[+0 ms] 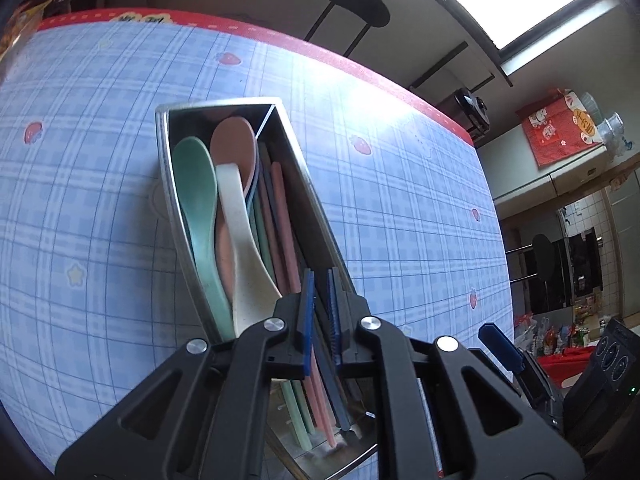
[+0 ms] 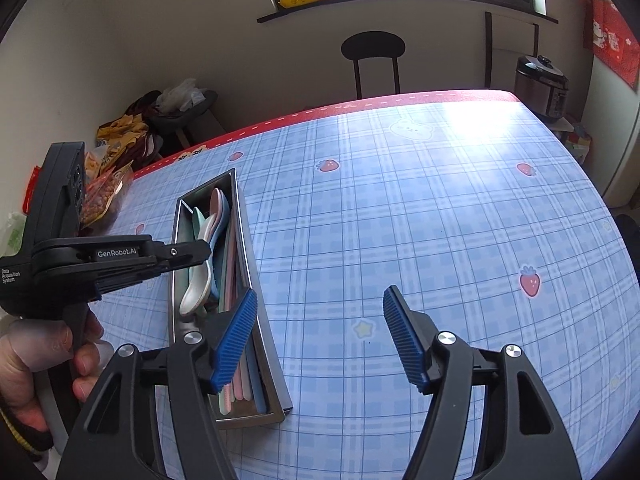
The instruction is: Organize utensils
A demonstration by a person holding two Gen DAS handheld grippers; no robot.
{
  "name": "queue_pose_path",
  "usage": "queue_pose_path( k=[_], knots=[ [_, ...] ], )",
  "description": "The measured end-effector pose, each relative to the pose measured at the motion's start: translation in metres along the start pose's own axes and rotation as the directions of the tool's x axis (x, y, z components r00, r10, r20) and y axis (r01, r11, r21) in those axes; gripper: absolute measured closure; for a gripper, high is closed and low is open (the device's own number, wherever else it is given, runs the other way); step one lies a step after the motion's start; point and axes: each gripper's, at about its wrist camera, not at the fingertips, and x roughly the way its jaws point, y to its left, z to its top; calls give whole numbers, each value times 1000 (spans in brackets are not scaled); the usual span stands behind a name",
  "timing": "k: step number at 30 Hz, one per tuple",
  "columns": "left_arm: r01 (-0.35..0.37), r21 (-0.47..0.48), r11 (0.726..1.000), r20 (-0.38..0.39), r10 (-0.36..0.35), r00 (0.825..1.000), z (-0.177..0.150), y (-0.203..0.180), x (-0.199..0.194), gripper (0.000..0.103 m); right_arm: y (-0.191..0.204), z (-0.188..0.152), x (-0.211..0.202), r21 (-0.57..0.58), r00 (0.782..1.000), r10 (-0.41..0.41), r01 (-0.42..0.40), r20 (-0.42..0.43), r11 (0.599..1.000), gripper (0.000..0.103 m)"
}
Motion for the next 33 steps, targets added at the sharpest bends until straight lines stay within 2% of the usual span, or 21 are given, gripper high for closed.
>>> queue_pose_path(
  k=[4,9,12,15,18,19,21,22,25,28,31,33],
  knots=[
    [-26,85,996,58,21,998,5,-11,-25,92,-2,1,-10,16,1000,-9,9,7,1000,39],
    [-92,192,977,145,64,987,6,-18,-75,89,1,5,-35,20,999,-6,5,37,1000,27],
    [-122,229,966,197,77,977,2,-16,-111,83,9,9,-54,0,998,-6,6,63,1000,20],
    [-161,251,954,249,97,964,-5,-15,-147,74,20,11,-74,-23,996,-11,13,83,1000,12],
    [-199,258,945,299,117,947,-16,-12,-182,60,31,12,-95,-35,994,-10,14,104,999,8],
    [-205,257,944,312,120,943,-20,-11,-194,51,35,11,-102,-38,993,-12,17,113,999,6],
    [-210,249,946,344,116,932,-31,-9,-218,30,44,11,-117,-51,991,-28,35,132,998,6],
    [-225,247,943,370,123,921,-37,-9,-232,8,50,10,-123,-61,990,-42,51,134,997,6],
    [-297,262,918,441,160,883,-59,-17,-265,6,65,6,-146,-83,985,-65,79,160,993,6],
    [-351,259,900,458,206,865,-78,-21,-286,6,77,1,-165,-86,981,-84,100,173,991,6],
    [-363,258,895,471,212,857,-97,-21,-304,6,87,-6,-180,-89,980,-94,111,175,990,6],
    [-383,244,891,483,231,845,-108,-20,-314,6,92,-11,-188,-91,981,-99,116,170,989,6]
  ],
)
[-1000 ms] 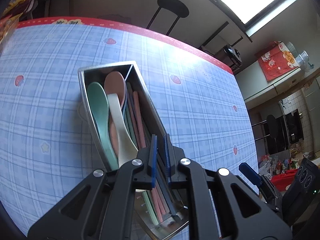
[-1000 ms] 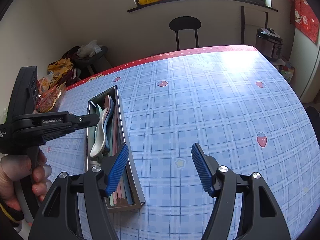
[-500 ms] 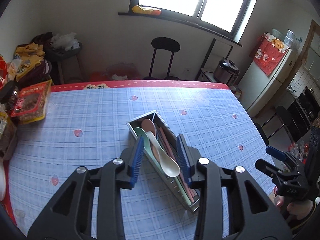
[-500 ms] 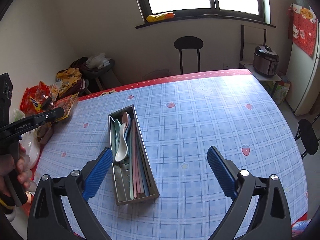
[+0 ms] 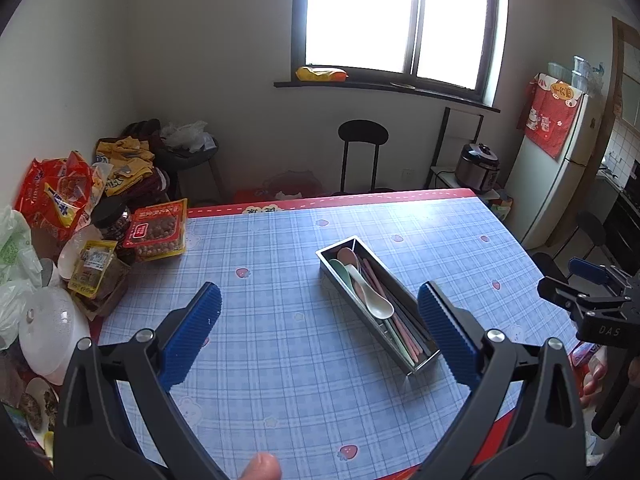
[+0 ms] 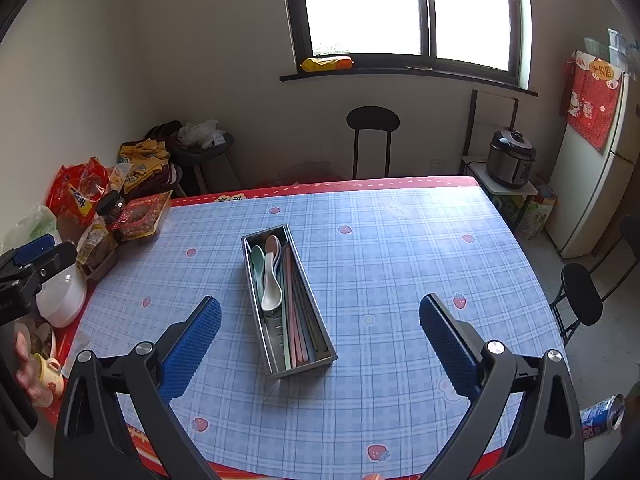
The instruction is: Organize utensils
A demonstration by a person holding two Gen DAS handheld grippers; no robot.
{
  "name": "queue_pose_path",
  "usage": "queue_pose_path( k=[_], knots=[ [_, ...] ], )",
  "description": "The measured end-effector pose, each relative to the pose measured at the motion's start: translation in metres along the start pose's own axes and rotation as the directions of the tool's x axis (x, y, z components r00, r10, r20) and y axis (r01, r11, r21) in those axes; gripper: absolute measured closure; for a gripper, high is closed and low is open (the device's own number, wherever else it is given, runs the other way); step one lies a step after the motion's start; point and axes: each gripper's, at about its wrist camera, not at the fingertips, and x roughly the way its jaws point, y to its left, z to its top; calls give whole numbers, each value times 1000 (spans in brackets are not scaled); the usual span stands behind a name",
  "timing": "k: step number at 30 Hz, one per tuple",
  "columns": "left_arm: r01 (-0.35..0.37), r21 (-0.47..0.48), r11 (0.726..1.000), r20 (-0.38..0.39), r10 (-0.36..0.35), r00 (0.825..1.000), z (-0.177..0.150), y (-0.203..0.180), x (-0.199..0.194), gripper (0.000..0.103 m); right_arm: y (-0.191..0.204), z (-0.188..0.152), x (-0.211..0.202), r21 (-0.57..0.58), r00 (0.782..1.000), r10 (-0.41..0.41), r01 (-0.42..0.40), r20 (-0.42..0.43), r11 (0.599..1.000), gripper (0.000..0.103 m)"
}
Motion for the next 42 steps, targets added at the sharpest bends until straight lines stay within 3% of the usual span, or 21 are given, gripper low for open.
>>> queue_pose_path(
  k=[11,42],
  knots=[
    [7,-18,1000,-5,-7,1000,-24,6,-30,6,21,-11,-31,-50,999,-32,34,33,998,6],
    [-3,43,999,13,2,1000,-13,-2,-26,6,25,-6,-35,-47,995,-93,95,47,994,6]
  ],
)
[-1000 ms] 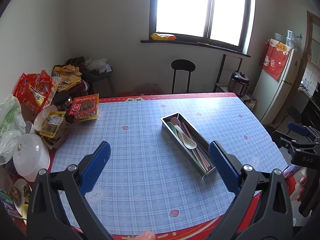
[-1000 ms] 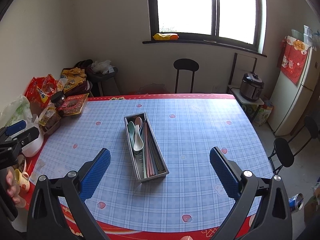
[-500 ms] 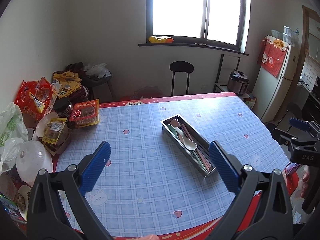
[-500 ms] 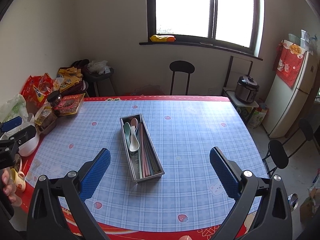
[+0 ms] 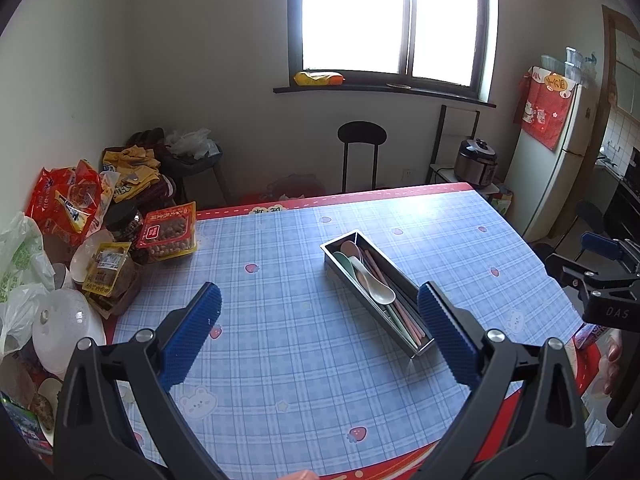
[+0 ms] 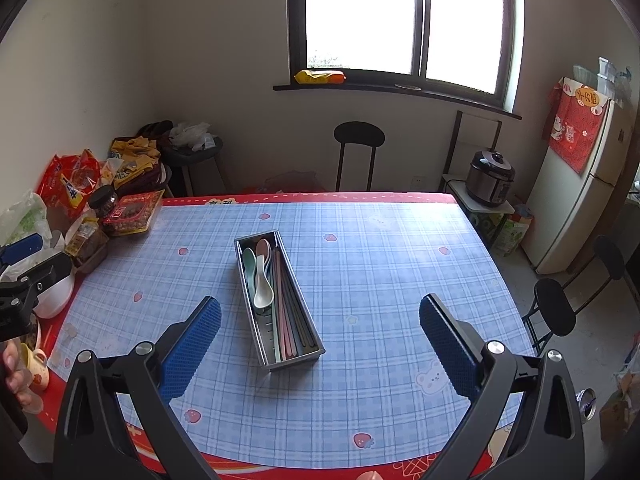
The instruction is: Organize utensils
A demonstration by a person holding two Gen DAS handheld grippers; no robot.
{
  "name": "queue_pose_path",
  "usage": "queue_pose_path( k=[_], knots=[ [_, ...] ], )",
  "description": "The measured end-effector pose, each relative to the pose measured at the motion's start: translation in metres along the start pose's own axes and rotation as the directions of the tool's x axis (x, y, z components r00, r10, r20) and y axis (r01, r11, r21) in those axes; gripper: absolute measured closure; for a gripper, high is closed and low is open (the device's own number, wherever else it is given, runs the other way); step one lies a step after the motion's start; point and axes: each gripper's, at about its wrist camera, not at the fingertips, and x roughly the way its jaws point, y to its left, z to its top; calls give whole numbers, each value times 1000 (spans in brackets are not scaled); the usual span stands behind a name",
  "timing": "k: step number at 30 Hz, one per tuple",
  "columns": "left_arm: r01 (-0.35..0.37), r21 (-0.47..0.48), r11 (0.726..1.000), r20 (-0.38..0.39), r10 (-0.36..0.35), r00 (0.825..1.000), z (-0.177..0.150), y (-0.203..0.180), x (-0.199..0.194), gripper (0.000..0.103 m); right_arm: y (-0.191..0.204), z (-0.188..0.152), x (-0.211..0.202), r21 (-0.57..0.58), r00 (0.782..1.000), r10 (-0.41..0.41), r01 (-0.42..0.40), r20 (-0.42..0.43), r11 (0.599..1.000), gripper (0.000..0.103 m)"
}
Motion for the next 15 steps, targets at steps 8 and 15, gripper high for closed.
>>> queue_pose_path(
  k=[8,15],
  knots=[
    [-3,3,1000,-4,3,1000,2,2,6,6,-2,2,4,5,1000,-9,9,-1,1000,6],
    [-2,4,1000,-4,2,1000,3,2,6,6,-2,3,5,5,1000,-12,12,-2,1000,6]
  ],
)
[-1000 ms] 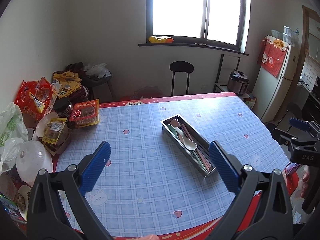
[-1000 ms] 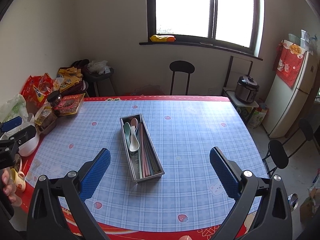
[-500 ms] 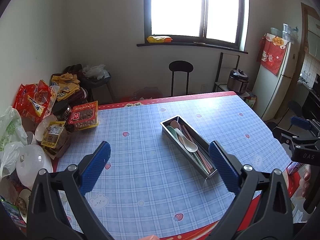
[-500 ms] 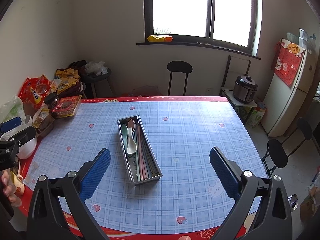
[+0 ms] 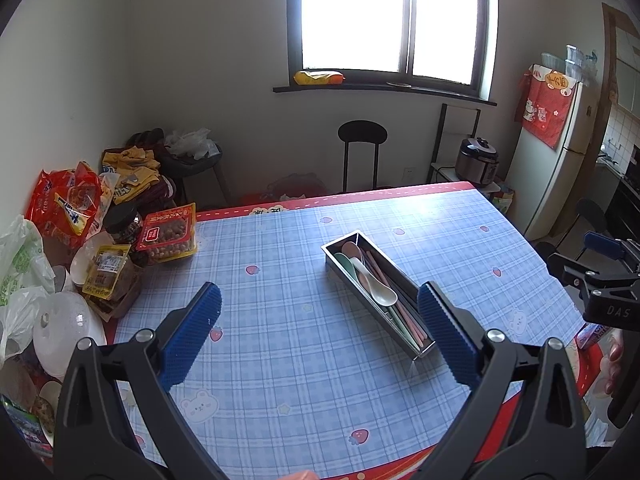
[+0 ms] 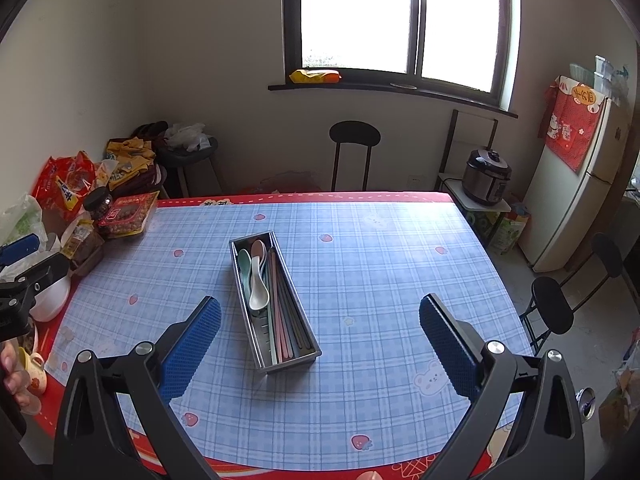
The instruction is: Organize utensils
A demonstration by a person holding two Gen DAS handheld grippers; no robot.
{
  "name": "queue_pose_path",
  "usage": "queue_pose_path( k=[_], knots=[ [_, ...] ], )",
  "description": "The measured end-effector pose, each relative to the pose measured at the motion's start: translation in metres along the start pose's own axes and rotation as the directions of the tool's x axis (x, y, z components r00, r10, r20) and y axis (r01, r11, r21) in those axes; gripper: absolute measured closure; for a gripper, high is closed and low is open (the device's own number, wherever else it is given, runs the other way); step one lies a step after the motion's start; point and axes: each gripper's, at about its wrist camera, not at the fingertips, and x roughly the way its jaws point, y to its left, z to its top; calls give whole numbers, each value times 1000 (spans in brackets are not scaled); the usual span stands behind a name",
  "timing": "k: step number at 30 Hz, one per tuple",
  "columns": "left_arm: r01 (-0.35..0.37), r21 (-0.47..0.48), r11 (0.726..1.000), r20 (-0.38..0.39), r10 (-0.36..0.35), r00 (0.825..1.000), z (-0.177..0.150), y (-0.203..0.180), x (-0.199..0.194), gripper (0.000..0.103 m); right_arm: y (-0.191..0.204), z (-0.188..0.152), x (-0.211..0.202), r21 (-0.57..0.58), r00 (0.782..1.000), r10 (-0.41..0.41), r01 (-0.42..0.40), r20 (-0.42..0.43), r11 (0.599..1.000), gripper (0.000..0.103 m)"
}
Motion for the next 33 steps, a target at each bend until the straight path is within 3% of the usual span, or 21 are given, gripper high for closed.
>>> queue_pose_path(
  k=[33],
  knots=[
    [3,6,1000,-1,-3,1000,4,-1,-3,6,-1,-9,-5,18,1000,-30,30,-9,999,6]
  ],
)
